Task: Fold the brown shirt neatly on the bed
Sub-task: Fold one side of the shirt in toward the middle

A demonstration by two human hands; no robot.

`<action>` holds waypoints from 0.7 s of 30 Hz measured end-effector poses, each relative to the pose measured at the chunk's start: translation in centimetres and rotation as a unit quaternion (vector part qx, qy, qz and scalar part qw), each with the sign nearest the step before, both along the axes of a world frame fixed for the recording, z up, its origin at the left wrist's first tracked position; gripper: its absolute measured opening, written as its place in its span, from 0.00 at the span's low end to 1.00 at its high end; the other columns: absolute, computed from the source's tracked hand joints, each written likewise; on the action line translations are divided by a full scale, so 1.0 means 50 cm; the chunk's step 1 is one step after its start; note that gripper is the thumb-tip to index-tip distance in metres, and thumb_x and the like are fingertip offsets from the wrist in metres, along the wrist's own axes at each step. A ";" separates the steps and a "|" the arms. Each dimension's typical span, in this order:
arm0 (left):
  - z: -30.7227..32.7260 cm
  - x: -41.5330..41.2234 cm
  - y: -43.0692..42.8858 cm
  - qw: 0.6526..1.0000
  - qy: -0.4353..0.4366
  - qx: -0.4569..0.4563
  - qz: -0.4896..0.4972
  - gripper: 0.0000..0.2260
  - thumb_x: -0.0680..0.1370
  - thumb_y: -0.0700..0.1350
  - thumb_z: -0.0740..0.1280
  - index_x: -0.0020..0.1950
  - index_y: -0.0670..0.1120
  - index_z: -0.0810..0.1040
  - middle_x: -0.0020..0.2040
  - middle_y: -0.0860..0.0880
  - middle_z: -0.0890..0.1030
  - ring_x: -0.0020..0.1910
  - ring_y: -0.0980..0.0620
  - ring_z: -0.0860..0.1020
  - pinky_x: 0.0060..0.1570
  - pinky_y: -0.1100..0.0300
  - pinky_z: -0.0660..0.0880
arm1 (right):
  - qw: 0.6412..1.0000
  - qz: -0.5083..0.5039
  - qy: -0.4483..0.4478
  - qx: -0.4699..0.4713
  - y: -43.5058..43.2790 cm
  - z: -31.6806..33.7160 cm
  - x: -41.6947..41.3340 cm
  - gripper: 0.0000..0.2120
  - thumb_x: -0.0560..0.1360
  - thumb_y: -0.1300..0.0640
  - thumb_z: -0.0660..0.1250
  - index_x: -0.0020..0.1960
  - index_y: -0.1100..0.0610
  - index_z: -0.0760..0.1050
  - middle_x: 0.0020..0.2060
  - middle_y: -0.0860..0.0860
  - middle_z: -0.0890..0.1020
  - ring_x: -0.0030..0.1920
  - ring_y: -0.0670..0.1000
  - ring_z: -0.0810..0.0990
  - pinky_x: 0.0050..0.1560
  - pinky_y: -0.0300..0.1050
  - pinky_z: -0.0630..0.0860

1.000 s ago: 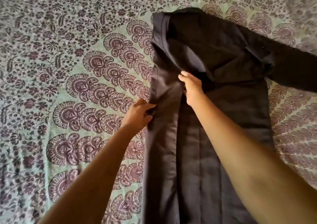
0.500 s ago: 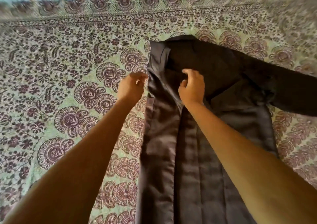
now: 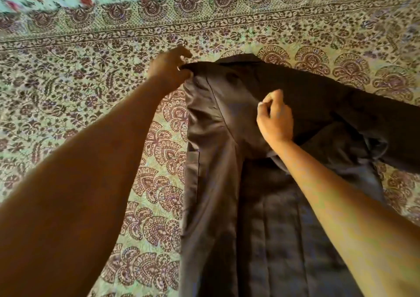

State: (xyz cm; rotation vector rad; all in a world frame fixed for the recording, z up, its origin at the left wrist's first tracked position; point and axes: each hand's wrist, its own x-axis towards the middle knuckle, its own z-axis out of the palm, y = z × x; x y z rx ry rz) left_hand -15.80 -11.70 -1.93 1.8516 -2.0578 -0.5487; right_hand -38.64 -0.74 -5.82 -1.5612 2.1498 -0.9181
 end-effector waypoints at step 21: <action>-0.164 -0.047 0.080 0.985 -0.142 0.084 -0.058 0.24 0.81 0.58 0.47 0.76 0.58 0.47 0.78 0.51 0.44 0.76 0.52 0.43 0.72 0.47 0.39 | 0.873 0.091 -0.411 0.248 -0.115 0.016 0.021 0.06 0.59 0.51 0.69 0.34 0.51 0.79 0.37 0.51 0.79 0.42 0.52 0.77 0.46 0.47 0.70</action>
